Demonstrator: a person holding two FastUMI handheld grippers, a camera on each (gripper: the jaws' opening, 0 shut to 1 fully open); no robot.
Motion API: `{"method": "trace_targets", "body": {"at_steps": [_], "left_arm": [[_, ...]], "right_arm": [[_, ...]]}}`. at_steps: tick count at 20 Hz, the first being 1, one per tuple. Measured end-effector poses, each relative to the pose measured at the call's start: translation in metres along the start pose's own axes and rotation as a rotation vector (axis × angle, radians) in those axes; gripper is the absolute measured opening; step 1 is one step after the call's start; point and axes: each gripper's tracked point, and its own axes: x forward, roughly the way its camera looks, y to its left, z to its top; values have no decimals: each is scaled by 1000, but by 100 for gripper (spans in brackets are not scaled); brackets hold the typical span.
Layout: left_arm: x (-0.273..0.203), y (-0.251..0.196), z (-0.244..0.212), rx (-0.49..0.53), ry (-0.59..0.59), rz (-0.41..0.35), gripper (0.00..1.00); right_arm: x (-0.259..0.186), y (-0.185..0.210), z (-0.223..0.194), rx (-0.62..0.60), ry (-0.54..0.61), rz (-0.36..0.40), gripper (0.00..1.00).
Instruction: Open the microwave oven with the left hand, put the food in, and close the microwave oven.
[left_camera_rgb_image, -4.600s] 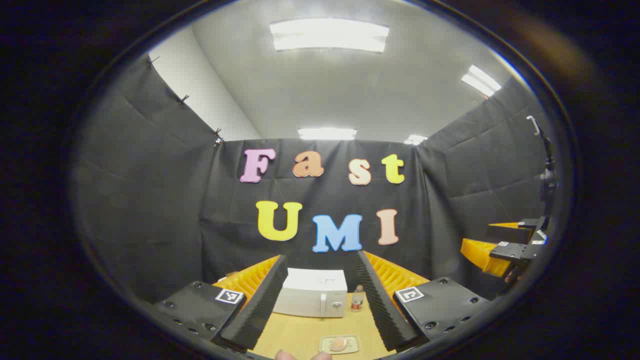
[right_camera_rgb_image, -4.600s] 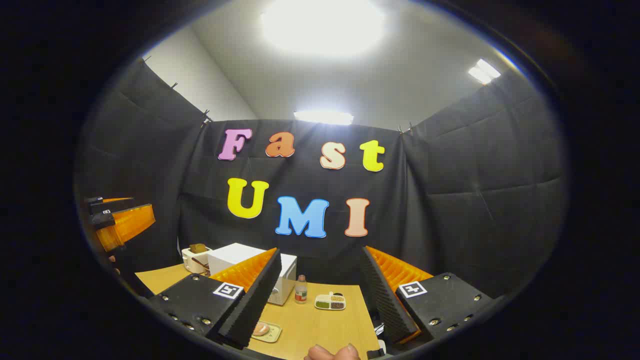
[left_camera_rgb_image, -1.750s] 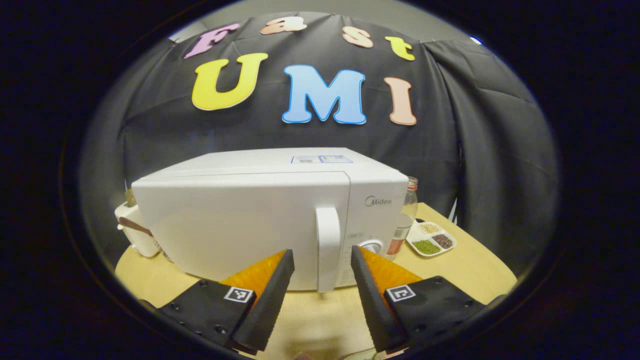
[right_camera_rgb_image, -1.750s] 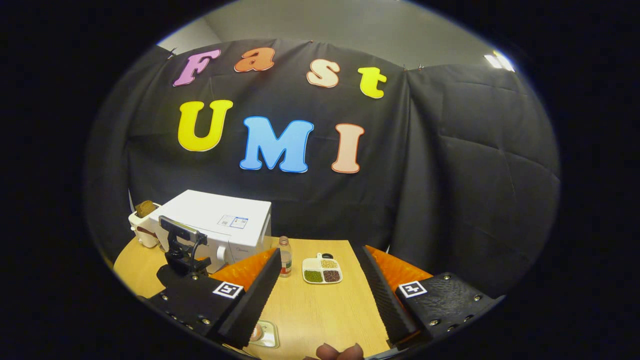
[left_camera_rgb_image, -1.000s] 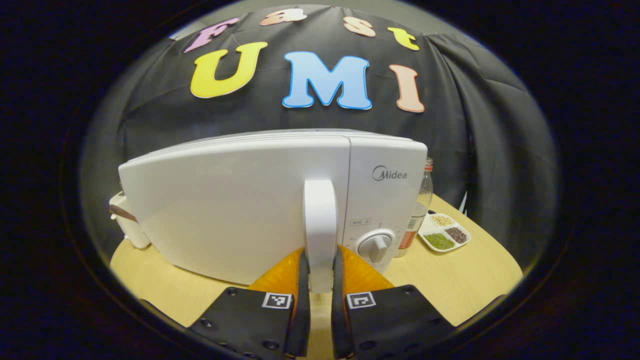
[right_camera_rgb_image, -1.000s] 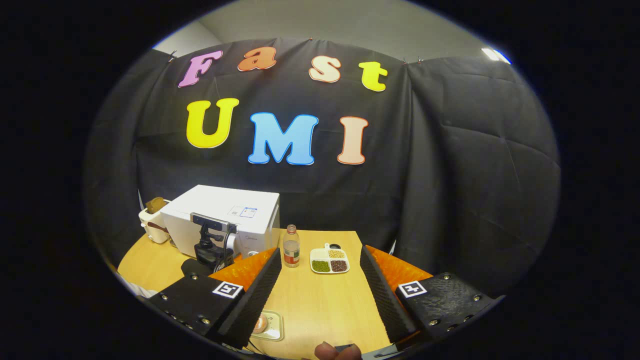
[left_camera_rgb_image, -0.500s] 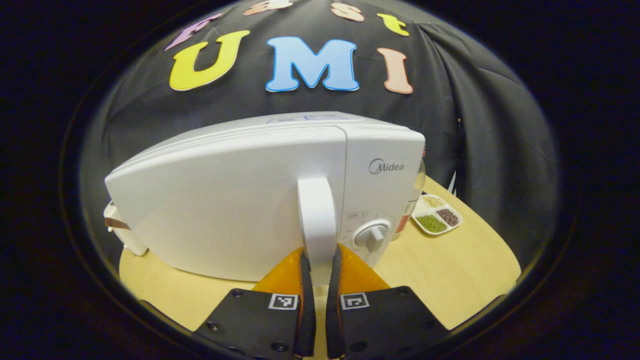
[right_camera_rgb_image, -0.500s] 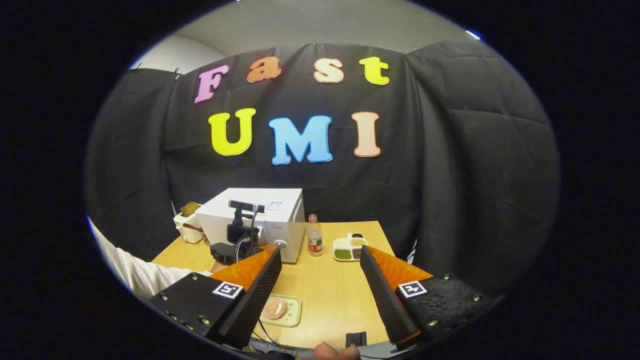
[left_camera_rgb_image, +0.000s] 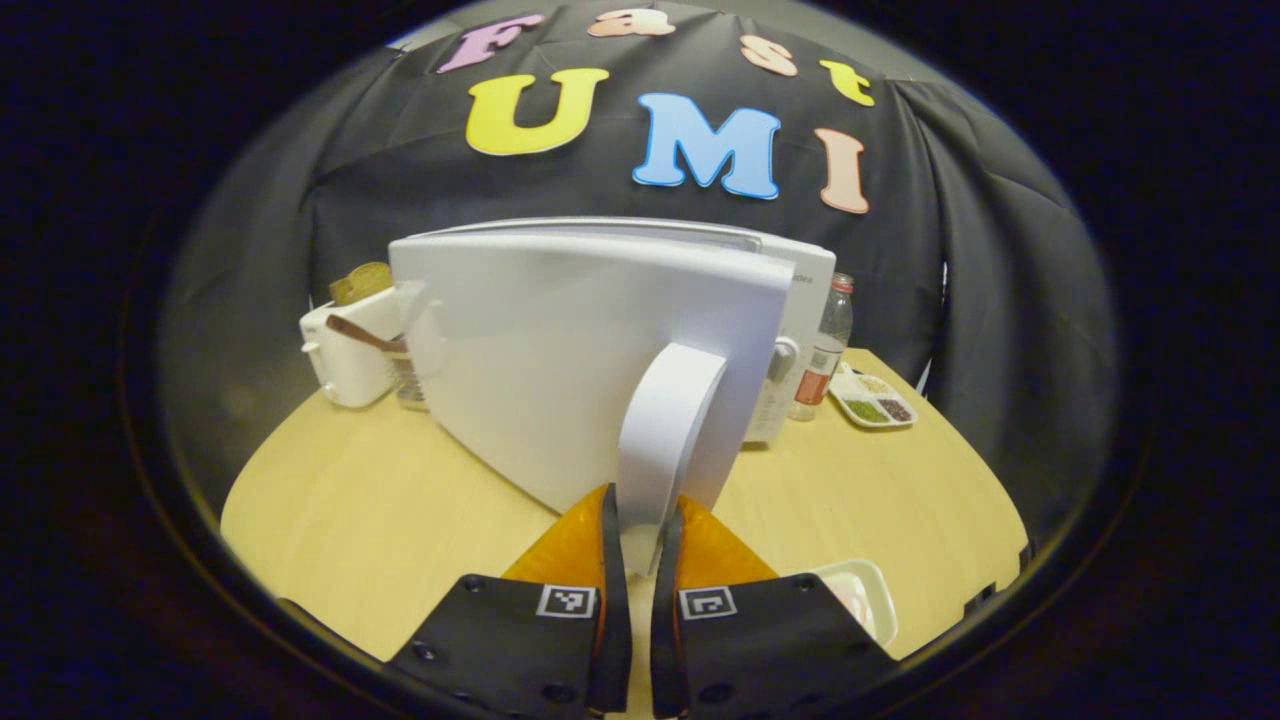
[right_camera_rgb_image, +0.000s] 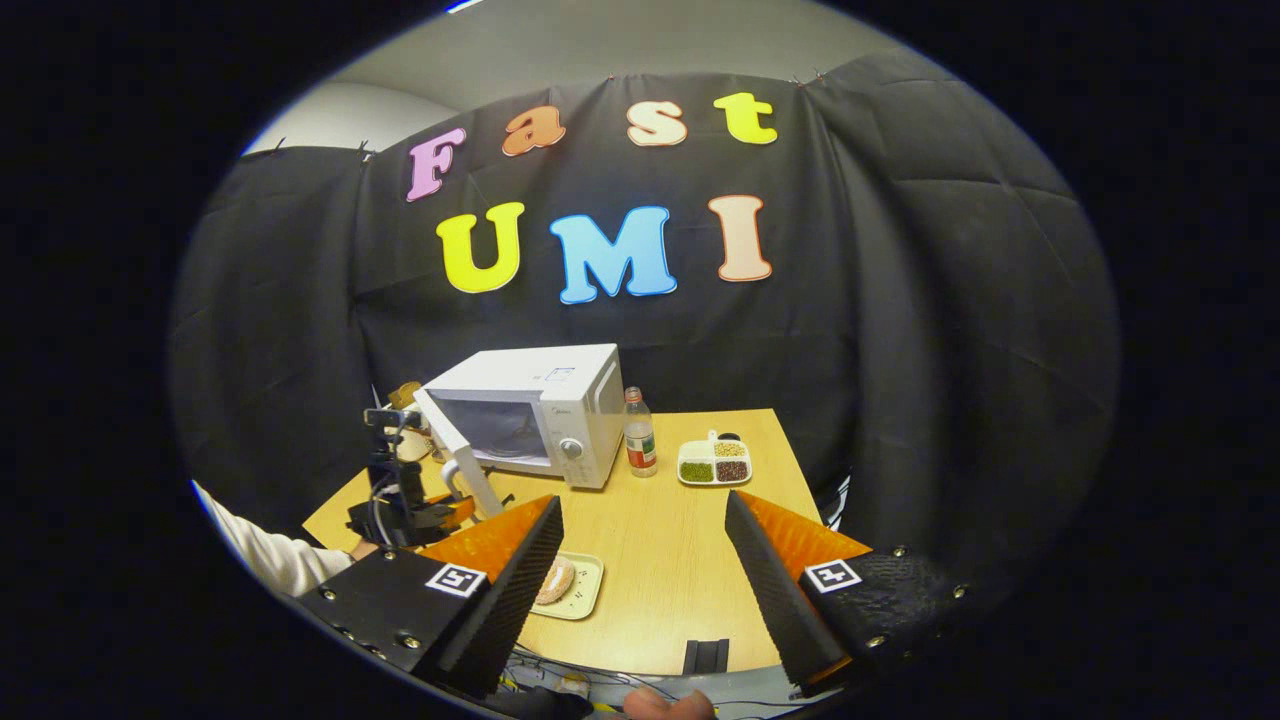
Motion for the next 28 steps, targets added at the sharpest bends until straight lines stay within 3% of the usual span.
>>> {"method": "trace_targets", "body": {"at_steps": [6,11,17,20,21,25,28], "left_arm": [[-50,82,-33,-51,18,51,16],[-61,110,-41,-4,4,-23,14],[-71,147,-46,15,-35,-142,16],[-72,171,-49,6,-27,-145,17],[-72,180,-51,-11,-13,-145,22],[-70,206,-70,-122,50,-127,33],[-86,217,-81,-139,72,-100,31]], "right_arm": [[38,44,-43,-9,116,72,100],[85,102,-106,-16,285,81,100],[145,145,-176,18,479,-2,100],[163,148,-221,59,593,-59,100],[170,147,-228,69,615,-76,100],[191,146,-243,0,670,-109,100],[209,148,-254,-2,699,-110,100]]}}
